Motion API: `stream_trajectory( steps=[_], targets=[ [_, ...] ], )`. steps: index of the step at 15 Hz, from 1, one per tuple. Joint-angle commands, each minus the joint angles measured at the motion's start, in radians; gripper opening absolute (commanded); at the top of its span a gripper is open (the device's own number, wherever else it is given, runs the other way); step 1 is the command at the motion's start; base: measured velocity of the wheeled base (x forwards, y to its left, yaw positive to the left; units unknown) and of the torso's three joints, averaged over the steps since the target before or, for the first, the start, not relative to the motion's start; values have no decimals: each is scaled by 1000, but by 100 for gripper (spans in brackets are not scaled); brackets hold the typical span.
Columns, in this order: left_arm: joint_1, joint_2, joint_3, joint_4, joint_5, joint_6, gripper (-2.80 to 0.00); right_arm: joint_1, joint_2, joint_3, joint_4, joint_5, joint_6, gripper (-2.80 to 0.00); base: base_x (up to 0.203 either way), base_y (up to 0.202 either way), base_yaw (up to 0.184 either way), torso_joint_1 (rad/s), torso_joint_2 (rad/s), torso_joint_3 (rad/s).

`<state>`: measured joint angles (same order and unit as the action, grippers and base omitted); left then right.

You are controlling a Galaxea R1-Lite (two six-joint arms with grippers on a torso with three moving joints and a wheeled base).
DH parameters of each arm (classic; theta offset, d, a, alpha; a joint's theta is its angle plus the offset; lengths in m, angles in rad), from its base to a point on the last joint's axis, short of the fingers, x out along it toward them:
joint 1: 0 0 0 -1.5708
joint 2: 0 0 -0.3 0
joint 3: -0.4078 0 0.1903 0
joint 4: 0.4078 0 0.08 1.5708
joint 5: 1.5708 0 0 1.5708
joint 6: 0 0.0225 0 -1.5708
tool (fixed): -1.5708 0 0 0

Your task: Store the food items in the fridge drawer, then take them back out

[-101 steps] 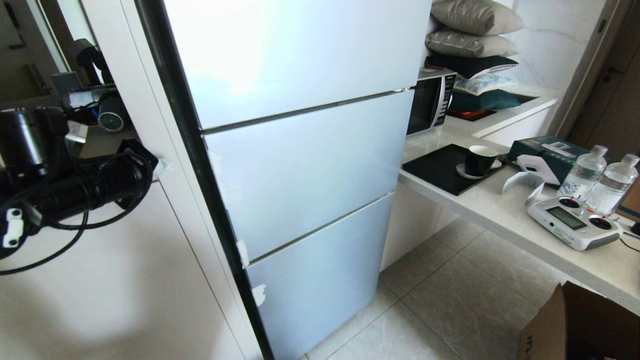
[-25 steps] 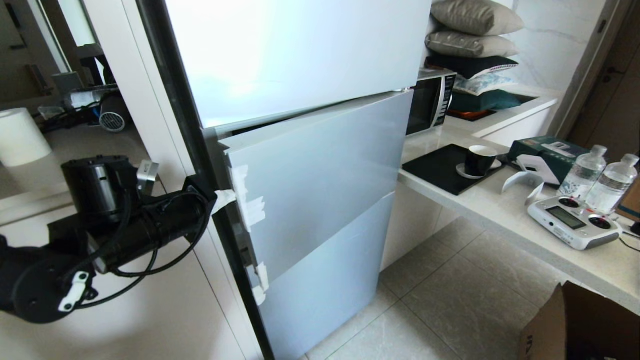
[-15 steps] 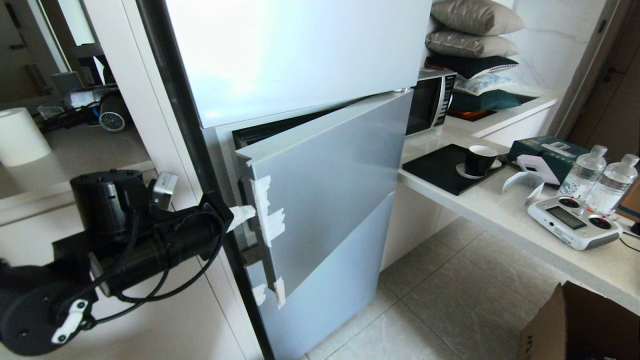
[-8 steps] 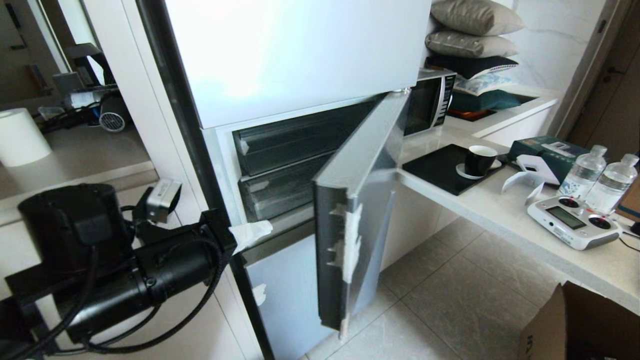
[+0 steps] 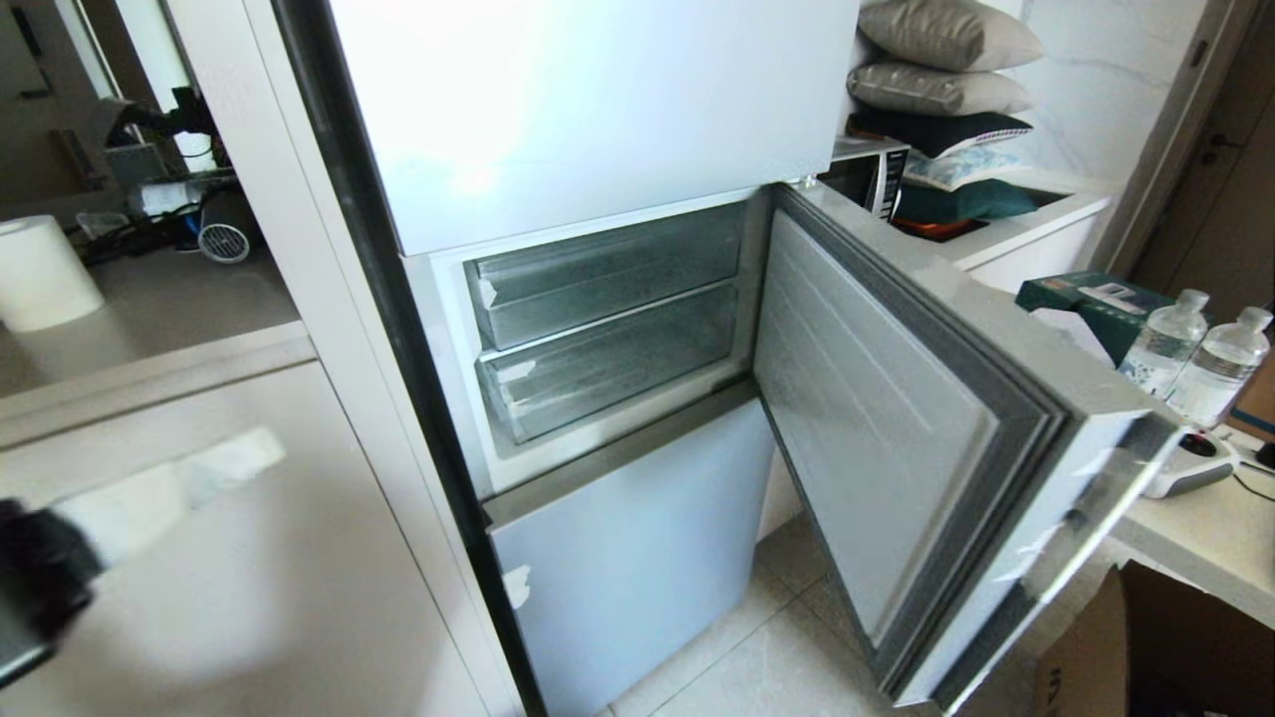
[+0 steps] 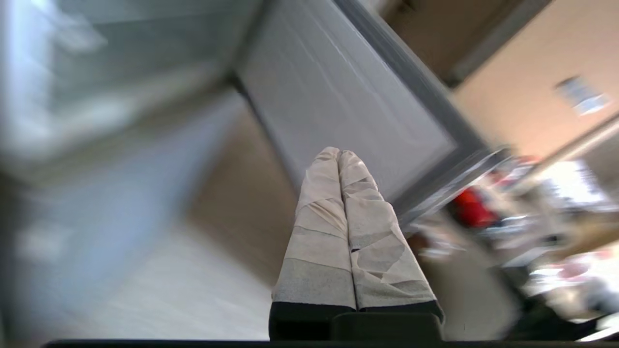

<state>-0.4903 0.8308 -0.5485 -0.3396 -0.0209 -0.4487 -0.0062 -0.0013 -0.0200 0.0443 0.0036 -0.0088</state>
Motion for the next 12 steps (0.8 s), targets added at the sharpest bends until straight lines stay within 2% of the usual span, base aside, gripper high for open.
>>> stream_trajectory(
  steps=[1, 3, 4, 5, 7, 8, 10, 12],
  targets=[
    [45, -289, -36, 268, 49, 137, -280, 0, 0, 0, 0, 1, 0, -280, 0, 0, 0, 0, 0, 0],
    [244, -431, -25, 418, 100, 236, -280, 0, 0, 0, -1, 1, 0, -280, 0, 0, 0, 0, 0, 0],
    [339, -489, 19, 458, 137, 274, -280, 0, 0, 0, -1, 1, 0, -280, 0, 0, 0, 0, 0, 0],
    [390, -513, 105, 466, 174, 297, -280, 0, 0, 0, 0, 1, 0, -280, 0, 0, 0, 0, 0, 0],
    [400, -530, 328, 452, 178, 356, -280, 0, 0, 0, 0, 1, 0, -280, 0, 0, 0, 0, 0, 0],
    [400, -535, 423, 451, 147, 396, -280, 0, 0, 0, 0, 1, 0, -280, 0, 0, 0, 0, 0, 0],
    [410, -546, 485, 492, 90, 434, -280, 0, 0, 0, -1, 1, 0, -280, 0, 0, 0, 0, 0, 0],
    [522, -556, 474, 513, 65, 480, -280, 0, 0, 0, 0, 1, 0, -280, 0, 0, 0, 0, 0, 0]
  ],
)
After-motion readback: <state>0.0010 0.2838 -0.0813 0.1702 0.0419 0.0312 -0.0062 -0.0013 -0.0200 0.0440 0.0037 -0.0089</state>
